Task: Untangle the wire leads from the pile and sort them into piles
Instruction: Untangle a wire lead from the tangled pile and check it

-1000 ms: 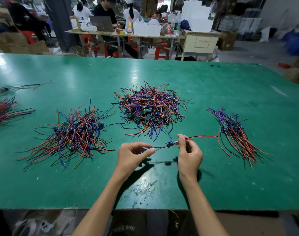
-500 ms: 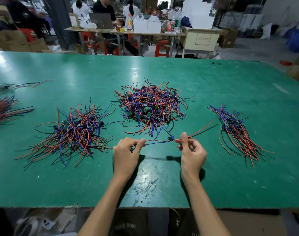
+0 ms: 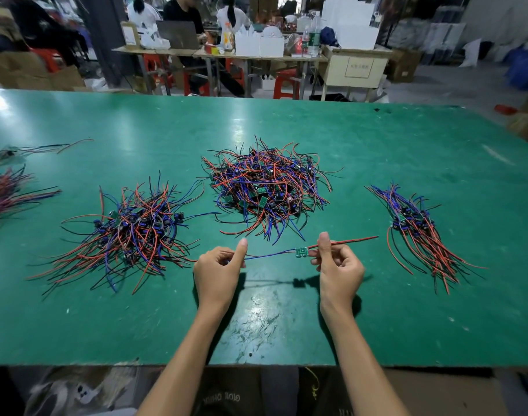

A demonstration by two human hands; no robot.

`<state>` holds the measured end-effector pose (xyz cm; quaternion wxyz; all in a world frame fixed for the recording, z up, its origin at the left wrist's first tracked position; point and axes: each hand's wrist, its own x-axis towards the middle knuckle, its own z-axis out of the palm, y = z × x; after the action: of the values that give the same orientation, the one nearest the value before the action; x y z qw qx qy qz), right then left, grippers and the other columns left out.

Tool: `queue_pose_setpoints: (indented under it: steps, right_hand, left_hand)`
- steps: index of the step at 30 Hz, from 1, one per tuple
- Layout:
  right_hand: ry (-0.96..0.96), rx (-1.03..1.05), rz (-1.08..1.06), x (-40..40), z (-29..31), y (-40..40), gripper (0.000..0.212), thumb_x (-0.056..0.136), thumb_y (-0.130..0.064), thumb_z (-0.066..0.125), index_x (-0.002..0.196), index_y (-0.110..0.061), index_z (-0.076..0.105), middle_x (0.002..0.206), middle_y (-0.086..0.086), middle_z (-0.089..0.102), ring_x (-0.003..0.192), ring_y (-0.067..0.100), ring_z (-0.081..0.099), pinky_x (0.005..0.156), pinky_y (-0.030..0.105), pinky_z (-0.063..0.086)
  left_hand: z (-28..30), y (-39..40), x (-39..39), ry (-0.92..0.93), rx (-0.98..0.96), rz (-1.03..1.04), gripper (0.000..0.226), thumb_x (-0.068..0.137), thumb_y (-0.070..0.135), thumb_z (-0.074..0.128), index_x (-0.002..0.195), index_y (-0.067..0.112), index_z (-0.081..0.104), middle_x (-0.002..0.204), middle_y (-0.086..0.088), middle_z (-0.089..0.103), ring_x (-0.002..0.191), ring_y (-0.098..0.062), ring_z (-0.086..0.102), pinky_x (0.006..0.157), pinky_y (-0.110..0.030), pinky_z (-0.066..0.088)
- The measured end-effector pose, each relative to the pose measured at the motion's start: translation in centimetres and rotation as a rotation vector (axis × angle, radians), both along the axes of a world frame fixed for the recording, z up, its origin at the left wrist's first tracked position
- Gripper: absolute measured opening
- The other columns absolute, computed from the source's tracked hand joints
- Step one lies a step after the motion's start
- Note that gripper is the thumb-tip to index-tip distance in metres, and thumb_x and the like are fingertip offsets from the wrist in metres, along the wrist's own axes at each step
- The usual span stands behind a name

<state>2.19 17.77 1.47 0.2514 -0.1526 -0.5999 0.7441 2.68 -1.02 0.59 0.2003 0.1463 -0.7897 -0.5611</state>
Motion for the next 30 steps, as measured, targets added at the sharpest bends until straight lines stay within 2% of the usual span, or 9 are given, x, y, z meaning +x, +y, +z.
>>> queue_pose_setpoints:
  steps: [4, 8, 12, 18, 21, 25, 28, 29, 30]
  right_hand:
    - [0.016, 0.059, 0.022, 0.3, 0.0, -0.2, 0.025, 0.096, -0.038, 0.067, 0.081, -0.017, 0.066, 0.074, 0.006, 0.075, 0.056, 0.023, 0.072, 0.045, 0.023, 0.052]
    - [0.064, -0.018, 0.045, 0.4, 0.1, -0.4, 0.018, 0.097, -0.033, 0.064, 0.094, -0.017, 0.07, 0.084, 0.008, 0.078, 0.073, 0.029, 0.077, 0.061, 0.028, 0.061]
    - [0.047, -0.097, 0.058, 0.2, 0.0, -0.2, 0.022, 0.093, -0.036, 0.068, 0.099, -0.016, 0.074, 0.088, 0.012, 0.078, 0.078, 0.028, 0.077, 0.068, 0.03, 0.062]
    - [-0.094, -0.326, 0.097, -2.5, 2.2, 2.1, 0.016, 0.097, -0.025, 0.067, 0.101, -0.011, 0.072, 0.086, 0.017, 0.077, 0.074, 0.024, 0.077, 0.061, 0.024, 0.061]
    - [-0.08, -0.43, 0.027, -5.3, 5.4, 5.0, 0.014, 0.101, -0.02, 0.062, 0.099, -0.008, 0.067, 0.087, 0.013, 0.07, 0.071, 0.016, 0.072, 0.063, 0.022, 0.061]
    - [0.053, -0.618, -0.134, -8.7, 9.7, 10.8, 0.017, 0.106, -0.024, 0.05, 0.099, -0.013, 0.06, 0.117, 0.019, 0.063, 0.082, 0.013, 0.07, 0.076, 0.022, 0.06]
    - [0.064, -0.874, -0.168, -9.5, 9.5, 14.6, 0.033, 0.109, -0.027, 0.044, 0.134, -0.006, 0.052, 0.146, 0.023, 0.05, 0.127, 0.025, 0.059, 0.1, 0.015, 0.048]
    - [0.08, -0.914, -0.089, -9.0, 8.5, 15.3, 0.039, 0.11, -0.026, 0.042, 0.14, -0.002, 0.047, 0.149, 0.025, 0.048, 0.13, 0.024, 0.057, 0.102, 0.009, 0.041]
    - [0.068, -0.931, -0.02, -8.4, 7.3, 15.7, 0.041, 0.11, -0.026, 0.04, 0.14, 0.001, 0.049, 0.146, 0.027, 0.049, 0.12, 0.015, 0.061, 0.096, 0.0, 0.038]
  left_hand:
    - [0.0, 0.0, -0.1, 0.01, 0.041, 0.018, 0.044, 0.088, 0.054, 0.07, 0.055, 0.026, 0.068, 0.059, 0.009, 0.066, 0.055, -0.011, 0.053, 0.062, -0.032, 0.042]
    - [-0.3, -0.1, -0.1, 0.026, 0.075, -0.033, 0.035, 0.086, 0.057, 0.071, 0.066, 0.028, 0.072, 0.055, 0.014, 0.06, 0.048, -0.006, 0.042, 0.055, -0.029, 0.036]
    - [-0.4, -0.3, -0.1, 0.021, 0.063, -0.042, 0.027, 0.084, 0.054, 0.075, 0.069, 0.032, 0.074, 0.05, 0.016, 0.056, 0.044, -0.004, 0.038, 0.053, -0.027, 0.033]
    - [-0.2, -0.3, -0.2, 0.018, 0.074, -0.011, 0.014, 0.085, 0.051, 0.075, 0.082, 0.038, 0.069, 0.074, 0.011, 0.069, 0.062, -0.009, 0.06, 0.063, -0.033, 0.05]
    - [-0.4, -0.4, -0.3, -0.011, 0.032, 0.012, 0.009, 0.09, 0.041, 0.071, 0.083, 0.036, 0.067, 0.079, 0.011, 0.07, 0.065, -0.004, 0.061, 0.068, -0.033, 0.051]
    - [-0.5, -0.3, -0.3, -0.046, -0.016, 0.006, 0.008, 0.091, 0.04, 0.069, 0.084, 0.036, 0.067, 0.079, 0.012, 0.07, 0.069, 0.001, 0.062, 0.068, -0.029, 0.049]
    - [-0.4, -0.2, -0.4, -0.064, -0.05, 0.009, 0.009, 0.09, 0.041, 0.068, 0.083, 0.037, 0.067, 0.077, 0.015, 0.069, 0.071, 0.004, 0.06, 0.064, -0.025, 0.043]
    - [-0.4, -0.3, -0.4, -0.074, -0.063, 0.009, 0.009, 0.09, 0.041, 0.068, 0.082, 0.037, 0.067, 0.077, 0.016, 0.068, 0.07, 0.004, 0.06, 0.063, -0.024, 0.042]
    - [-0.4, -0.2, -0.4, -0.083, -0.075, 0.009, 0.009, 0.09, 0.041, 0.068, 0.082, 0.038, 0.067, 0.076, 0.016, 0.068, 0.069, 0.003, 0.061, 0.062, -0.023, 0.042]
